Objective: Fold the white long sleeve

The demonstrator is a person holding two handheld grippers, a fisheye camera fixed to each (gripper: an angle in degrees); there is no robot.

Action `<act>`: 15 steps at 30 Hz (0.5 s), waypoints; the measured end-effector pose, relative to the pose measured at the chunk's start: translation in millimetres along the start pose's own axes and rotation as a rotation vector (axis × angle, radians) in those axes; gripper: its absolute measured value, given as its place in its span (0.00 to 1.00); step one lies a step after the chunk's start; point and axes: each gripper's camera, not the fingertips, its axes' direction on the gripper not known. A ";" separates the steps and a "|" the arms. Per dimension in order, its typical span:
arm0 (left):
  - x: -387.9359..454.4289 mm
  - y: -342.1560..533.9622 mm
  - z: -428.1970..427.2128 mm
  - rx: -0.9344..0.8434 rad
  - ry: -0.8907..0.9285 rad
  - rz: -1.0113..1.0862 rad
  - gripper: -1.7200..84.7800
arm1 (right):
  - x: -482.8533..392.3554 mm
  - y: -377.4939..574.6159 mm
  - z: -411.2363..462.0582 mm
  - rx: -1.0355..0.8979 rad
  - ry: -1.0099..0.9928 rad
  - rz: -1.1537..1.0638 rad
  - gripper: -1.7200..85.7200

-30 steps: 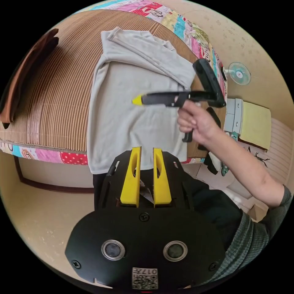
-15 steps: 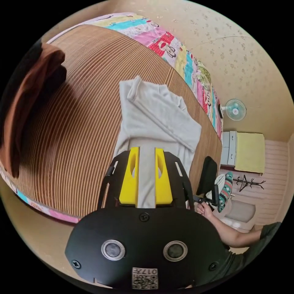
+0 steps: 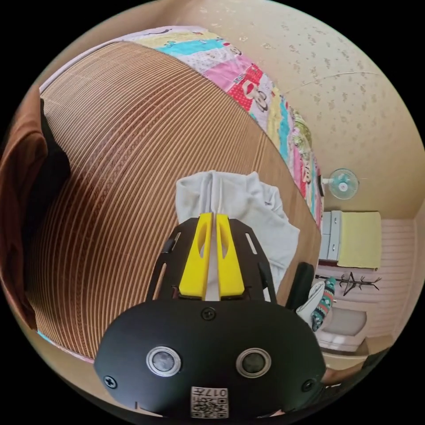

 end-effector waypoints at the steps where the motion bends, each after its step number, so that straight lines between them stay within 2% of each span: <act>1: 2.4 1.9 -9.8 0.016 0.038 0.024 0.02 | 5.3 2.5 -3.4 0.019 -0.021 0.022 0.03; 4: 15.2 17.7 -57.2 0.055 0.178 0.126 0.02 | 10.7 5.9 -8.2 0.050 -0.044 0.054 0.03; 8: -12.0 32.1 -81.7 0.098 0.243 0.006 0.02 | 3.2 4.9 -4.2 0.047 -0.016 0.032 0.03; 13: -59.1 20.9 -70.7 0.108 0.136 -0.154 0.05 | -11.8 9.0 3.7 0.046 0.033 0.007 0.04; 15: -74.8 21.5 -71.2 0.057 0.060 -0.158 0.11 | -15.5 13.1 1.4 0.050 0.046 -0.004 0.05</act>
